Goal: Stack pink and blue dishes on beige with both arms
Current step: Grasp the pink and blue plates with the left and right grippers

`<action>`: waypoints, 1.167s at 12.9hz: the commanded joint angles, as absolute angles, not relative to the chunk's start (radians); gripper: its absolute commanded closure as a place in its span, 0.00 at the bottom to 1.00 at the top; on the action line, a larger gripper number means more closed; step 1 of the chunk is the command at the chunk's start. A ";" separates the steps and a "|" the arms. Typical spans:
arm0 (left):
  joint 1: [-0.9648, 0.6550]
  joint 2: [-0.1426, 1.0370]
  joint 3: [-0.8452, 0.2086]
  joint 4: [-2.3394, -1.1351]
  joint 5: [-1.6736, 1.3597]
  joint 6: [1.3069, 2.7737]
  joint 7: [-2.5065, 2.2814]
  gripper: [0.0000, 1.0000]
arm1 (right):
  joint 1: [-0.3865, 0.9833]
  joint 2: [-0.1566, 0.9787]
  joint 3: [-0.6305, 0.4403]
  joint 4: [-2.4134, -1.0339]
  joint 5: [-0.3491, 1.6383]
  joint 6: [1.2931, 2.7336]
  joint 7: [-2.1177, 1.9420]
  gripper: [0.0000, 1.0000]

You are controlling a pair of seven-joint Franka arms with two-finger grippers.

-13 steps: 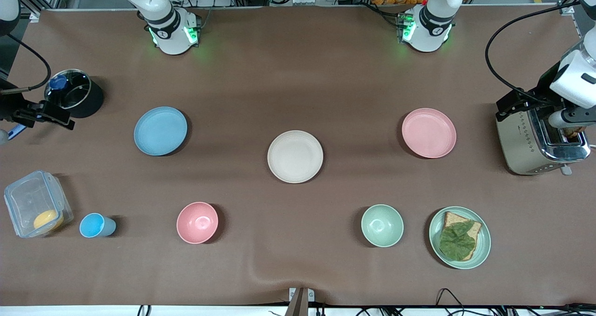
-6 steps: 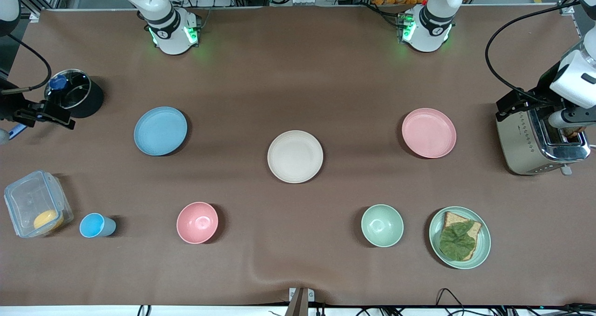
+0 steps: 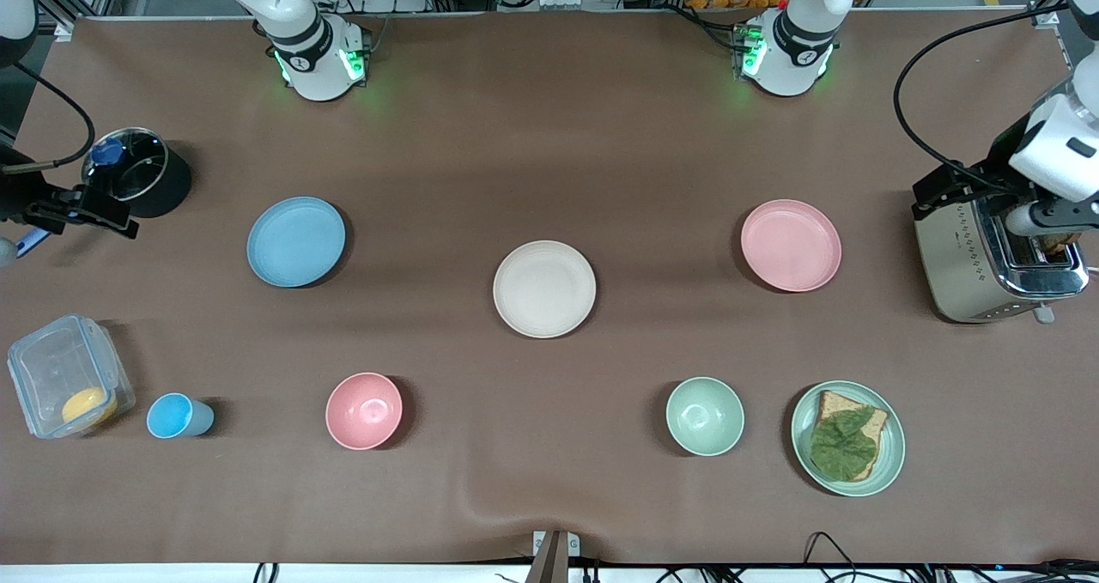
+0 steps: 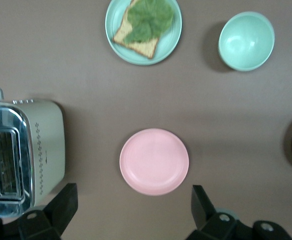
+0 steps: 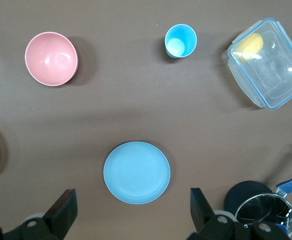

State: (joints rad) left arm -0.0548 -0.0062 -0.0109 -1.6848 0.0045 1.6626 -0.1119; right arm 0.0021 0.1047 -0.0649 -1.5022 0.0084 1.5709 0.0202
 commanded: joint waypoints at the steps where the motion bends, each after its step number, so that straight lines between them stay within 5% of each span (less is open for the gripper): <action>1: -0.046 0.061 -0.009 -1.667 -0.006 1.615 -0.107 0.00 | -0.079 0.123 -0.063 -1.508 0.035 1.563 -0.090 0.00; 8: 0.001 0.254 -0.011 -1.678 -0.006 1.646 -0.087 0.00 | -0.205 0.282 -0.063 -1.652 0.115 1.673 -0.299 0.00; 15: 0.093 0.373 -0.017 -1.853 -0.079 1.879 0.081 0.00 | -0.247 0.284 -0.063 -2.033 0.193 2.061 -0.578 0.00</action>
